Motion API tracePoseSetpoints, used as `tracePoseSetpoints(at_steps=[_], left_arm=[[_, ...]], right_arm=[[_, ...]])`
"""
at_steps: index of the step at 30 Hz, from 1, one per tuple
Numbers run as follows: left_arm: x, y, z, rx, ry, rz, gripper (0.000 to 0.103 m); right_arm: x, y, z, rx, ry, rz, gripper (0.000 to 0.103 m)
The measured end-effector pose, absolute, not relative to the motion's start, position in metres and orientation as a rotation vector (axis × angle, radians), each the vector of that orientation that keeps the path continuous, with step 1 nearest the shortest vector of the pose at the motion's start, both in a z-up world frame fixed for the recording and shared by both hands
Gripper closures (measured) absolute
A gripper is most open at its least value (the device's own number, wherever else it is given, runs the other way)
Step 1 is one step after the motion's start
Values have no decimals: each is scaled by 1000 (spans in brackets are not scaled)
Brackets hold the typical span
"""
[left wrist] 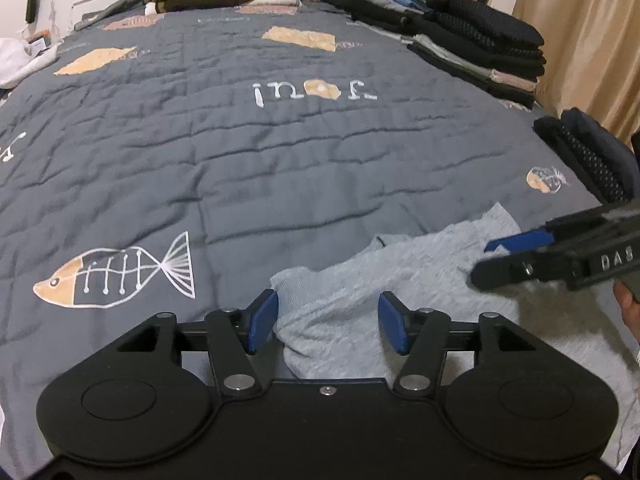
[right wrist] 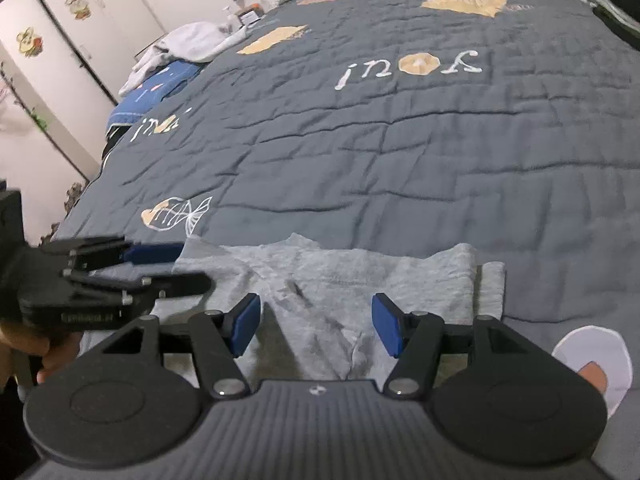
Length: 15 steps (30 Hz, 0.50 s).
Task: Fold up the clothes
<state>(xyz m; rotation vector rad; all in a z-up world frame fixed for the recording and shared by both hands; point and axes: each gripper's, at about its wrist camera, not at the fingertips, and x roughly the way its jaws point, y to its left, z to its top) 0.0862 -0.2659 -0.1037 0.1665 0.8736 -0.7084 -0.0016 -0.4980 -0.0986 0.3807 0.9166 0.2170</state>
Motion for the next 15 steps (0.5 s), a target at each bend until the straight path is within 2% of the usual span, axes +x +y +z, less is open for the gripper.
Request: tracePoseSetpoints(at_steps=[2,3,5,6,7,8,9,15], left_arm=[[86,-266,-108,165,879,-707,48],[87,-265,-109,161,881,-706,48],[87,-265,-111,154,883,-709,56],[87,-264,-112,154,879,-713,73],[87,-264,-112,151,880,-718,82],[88,-263,-111,143,881,-721,84],[87,-262,-108,135,871,-725,91],[83,-257,-87,84,765,-732,93]], right_arm=[[0,-498,-103,412,911,226,43],[-1,-498,-104,417,904,231,47],[-1,-496,-105,418,896,239,65],[0,-496,-106,418,901,238,85],[0,-496,-106,435,903,238,94],[-2,-498,-105,457,893,243,94],[-4,-498,-101,465,874,247,96],[-14,-499,-75,454,731,261,97]])
